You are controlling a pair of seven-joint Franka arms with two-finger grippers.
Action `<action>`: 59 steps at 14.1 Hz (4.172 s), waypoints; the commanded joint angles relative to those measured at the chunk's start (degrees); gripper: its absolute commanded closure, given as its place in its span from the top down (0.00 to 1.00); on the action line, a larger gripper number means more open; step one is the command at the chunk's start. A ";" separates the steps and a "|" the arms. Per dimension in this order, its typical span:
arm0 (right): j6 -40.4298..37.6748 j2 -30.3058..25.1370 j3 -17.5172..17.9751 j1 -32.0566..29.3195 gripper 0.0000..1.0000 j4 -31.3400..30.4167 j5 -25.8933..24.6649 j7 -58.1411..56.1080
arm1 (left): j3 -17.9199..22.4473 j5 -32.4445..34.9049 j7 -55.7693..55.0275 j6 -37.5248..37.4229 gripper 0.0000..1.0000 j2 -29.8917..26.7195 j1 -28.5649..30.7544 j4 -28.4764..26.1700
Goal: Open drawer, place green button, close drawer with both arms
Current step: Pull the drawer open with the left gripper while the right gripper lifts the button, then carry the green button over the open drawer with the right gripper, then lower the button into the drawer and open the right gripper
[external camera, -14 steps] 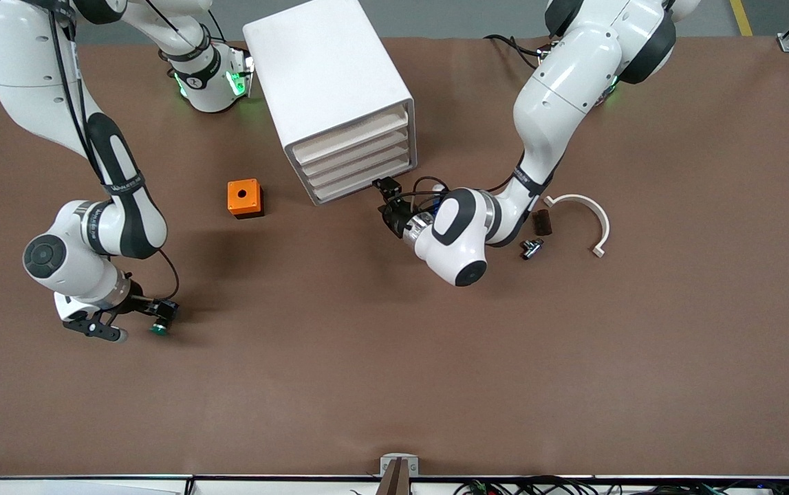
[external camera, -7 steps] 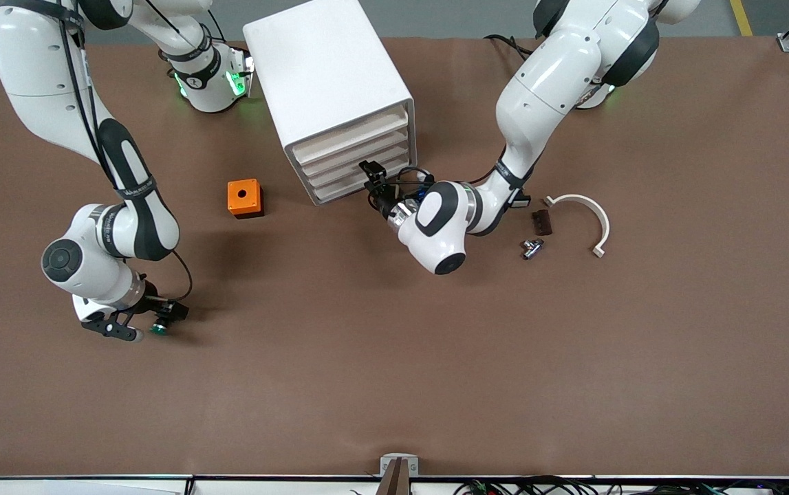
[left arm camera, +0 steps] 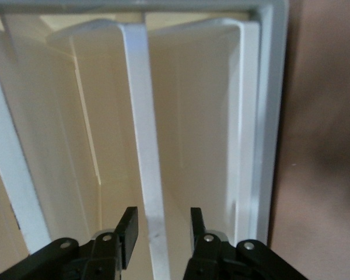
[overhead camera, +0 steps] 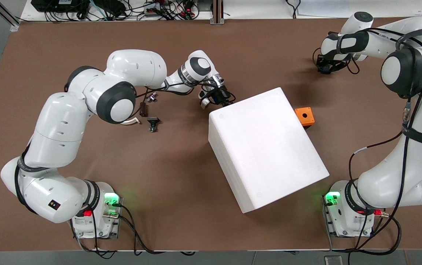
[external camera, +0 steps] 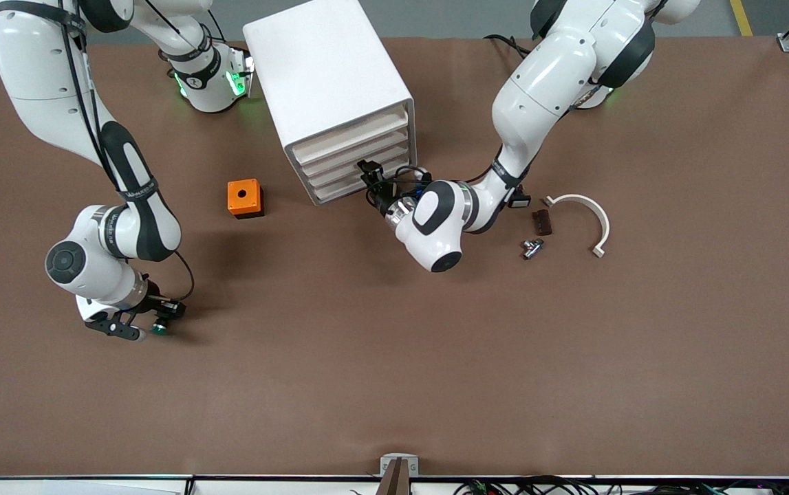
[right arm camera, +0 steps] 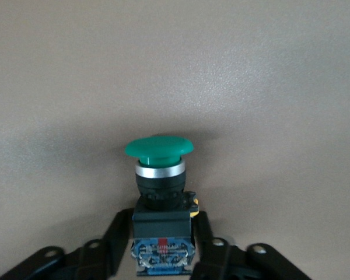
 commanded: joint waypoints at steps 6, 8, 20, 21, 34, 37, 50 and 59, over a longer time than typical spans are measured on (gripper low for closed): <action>-11.45 -6.60 0.06 3.11 0.00 0.63 0.79 8.99 | 0.37 -1.38 -0.66 -1.62 0.01 0.61 -0.79 1.10; -14.63 -10.38 0.06 7.41 0.00 0.37 0.88 19.35 | 0.90 -1.21 -0.40 -1.89 0.00 0.61 -0.43 1.27; -16.75 -14.61 0.06 35.89 0.00 2.56 0.79 69.82 | 5.21 -1.38 14.71 2.67 0.04 0.61 5.99 4.96; -16.75 -14.79 0.06 37.74 0.00 3.00 0.79 73.25 | 5.21 -1.38 15.33 3.55 0.09 0.61 5.99 4.88; -16.23 -14.44 0.06 47.07 0.00 3.45 0.79 90.24 | 14.43 6.18 15.86 -4.16 0.99 -3.60 8.18 8.74; -16.22 -14.35 0.06 48.03 0.00 3.36 0.88 91.91 | 15.67 9.15 20.15 -8.90 0.99 -6.50 11.25 9.18; -13.85 -9.17 0.06 50.23 0.02 4.67 2.20 93.32 | 15.93 40.70 40.19 -14.71 0.99 -15.73 17.15 9.01; -19.28 -8.90 -0.03 51.21 1.00 9.32 0.97 90.26 | 15.84 55.29 54.93 -14.72 0.99 -27.15 17.24 8.75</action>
